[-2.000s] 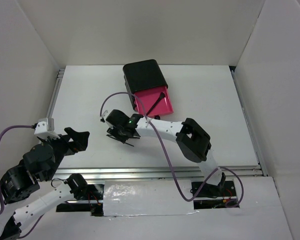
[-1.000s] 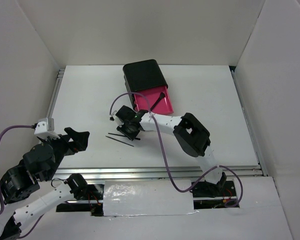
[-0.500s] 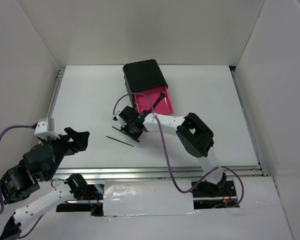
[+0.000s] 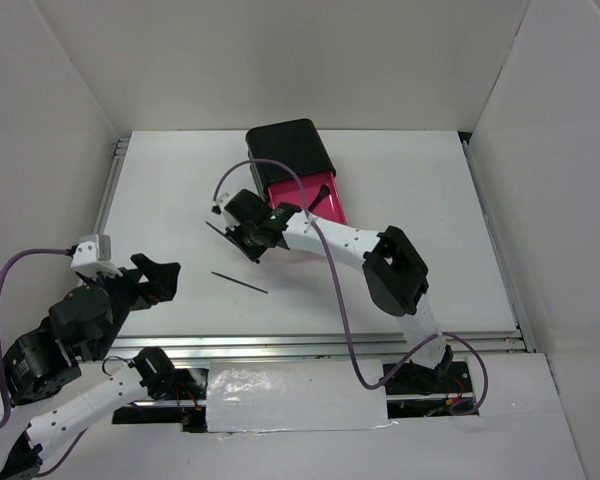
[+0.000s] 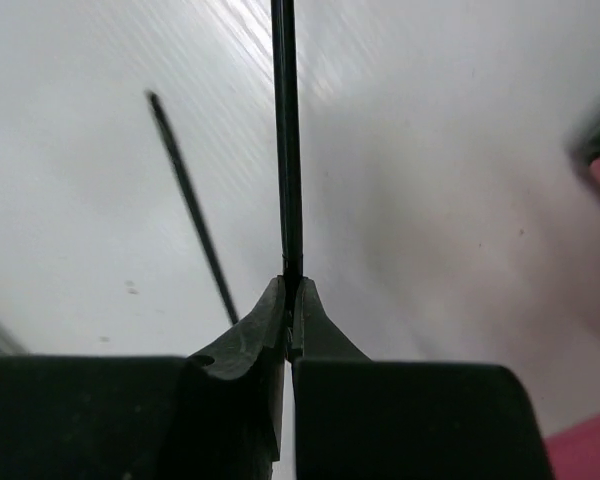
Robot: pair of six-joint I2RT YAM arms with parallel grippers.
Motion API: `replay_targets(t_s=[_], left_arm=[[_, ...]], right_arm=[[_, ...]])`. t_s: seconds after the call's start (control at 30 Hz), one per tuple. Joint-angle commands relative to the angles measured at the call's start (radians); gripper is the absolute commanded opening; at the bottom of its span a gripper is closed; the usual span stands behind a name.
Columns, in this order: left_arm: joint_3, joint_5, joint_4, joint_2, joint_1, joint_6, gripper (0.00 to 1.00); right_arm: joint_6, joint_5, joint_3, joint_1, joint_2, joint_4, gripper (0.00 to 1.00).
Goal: Organize the makeup
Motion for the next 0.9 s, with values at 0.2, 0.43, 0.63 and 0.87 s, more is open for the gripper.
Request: replay_targets(t_s=[0.2,0.43,0.63,0.87], left_arm=[[0.005,-0.015,0.014,0.002,-0.005,-0.014,0.99],[0.01,-0.023,0.005,-0.001,-0.006,-0.024,0.99],[0.008,-0.024,0.005,-0.014,-0.006,-0.023,0.99],[0.008,-0.024,0.005,-0.03,-0.006,-0.023,0.99]], right_arm=[[0.491,0.209,-0.034,-0.015,-0.331,0.106,0.0],[1.119,0.406,-0.55,-0.112,-0.637,0.448,0.0],[1.298,0.517,-0.418,-0.147,-0.553,0.222,0.0],[1.407,0.48,-0.49,-0.178,-0.528,0.258,0.0]])
